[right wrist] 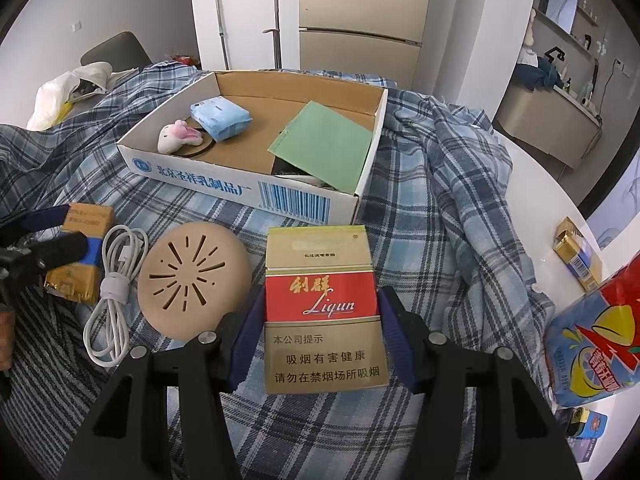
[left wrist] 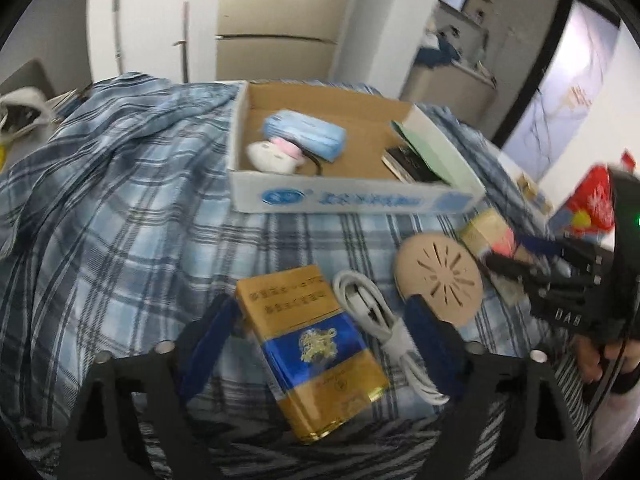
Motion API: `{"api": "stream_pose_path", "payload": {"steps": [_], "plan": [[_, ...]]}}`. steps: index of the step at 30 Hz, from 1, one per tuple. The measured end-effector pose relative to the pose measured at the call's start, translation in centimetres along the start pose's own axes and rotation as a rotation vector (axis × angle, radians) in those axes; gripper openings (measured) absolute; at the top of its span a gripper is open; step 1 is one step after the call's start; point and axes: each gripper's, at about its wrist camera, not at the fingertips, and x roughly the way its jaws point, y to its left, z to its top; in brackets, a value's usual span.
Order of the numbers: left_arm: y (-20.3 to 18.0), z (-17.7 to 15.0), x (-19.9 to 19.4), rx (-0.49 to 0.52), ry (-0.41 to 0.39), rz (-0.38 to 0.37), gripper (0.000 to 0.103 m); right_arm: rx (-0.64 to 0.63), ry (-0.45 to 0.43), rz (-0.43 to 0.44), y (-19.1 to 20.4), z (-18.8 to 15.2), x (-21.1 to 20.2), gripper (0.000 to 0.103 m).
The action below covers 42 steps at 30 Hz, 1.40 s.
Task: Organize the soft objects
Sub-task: 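Grasp the red Liqun pack with the right tool while the left tool grasps the gold-blue pack, then lift and carry both cigarette packs over the box with both tools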
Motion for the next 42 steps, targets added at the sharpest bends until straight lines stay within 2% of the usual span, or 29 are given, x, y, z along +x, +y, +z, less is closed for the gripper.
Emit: {"api": "stream_pose_path", "payload": {"steps": [1,4,5,6,8,18,21,25,29,30,33,36,42], "plan": [[-0.1,0.0,0.2,0.010,0.012,0.000,0.074,-0.001,-0.001,-0.001,0.0,0.0,0.0,0.056],[-0.3,0.0,0.7,0.019,0.038,0.014,0.072,-0.004,-0.002,-0.002,0.1,0.0,0.0,0.056],[-0.3,-0.1,0.8,0.018,0.038,0.044,0.072,-0.004,-0.002,-0.003,0.1,0.0,0.0,0.056],[-0.5,-0.2,0.7,0.021,0.032,0.105,0.072,-0.004,-0.003,-0.003,0.1,0.0,0.0,0.056],[-0.9,-0.4,0.5,0.044,0.020,0.159,0.072,-0.005,-0.005,-0.005,0.1,0.0,0.0,0.056],[-2.2,-0.5,1.5,0.096,0.066,0.140,0.072,-0.008,-0.002,-0.009,0.1,0.0,0.0,0.056],[-2.0,-0.6,1.6,0.106,0.065,0.122,0.064,-0.010,-0.002,-0.011,0.1,0.0,0.1,0.056],[-2.5,-0.8,1.2,0.129,0.048,0.125,0.060,-0.009,-0.003,-0.011,0.2,0.0,0.1,0.056],[-2.8,-1.0,-0.7,0.143,-0.050,0.041,0.059,-0.009,-0.010,-0.014,0.2,0.0,0.0,0.056],[-3.0,-1.1,-1.9,0.157,-0.108,0.011,0.059,-0.010,-0.015,-0.017,0.2,-0.1,-0.1,0.056],[-4.2,-1.6,-4.2,0.215,-0.233,-0.012,0.059,-0.009,-0.052,-0.032,0.2,-0.2,-0.9,0.056],[-5.0,-2.1,-6.0,0.263,-0.340,-0.047,0.059,0.007,-0.135,-0.025,-0.1,-0.2,-2.4,0.056],[-4.8,-1.9,-8.2,0.245,-0.471,-0.061,0.059,0.037,-0.323,0.029,-0.4,-0.5,-5.7,0.056]]}}
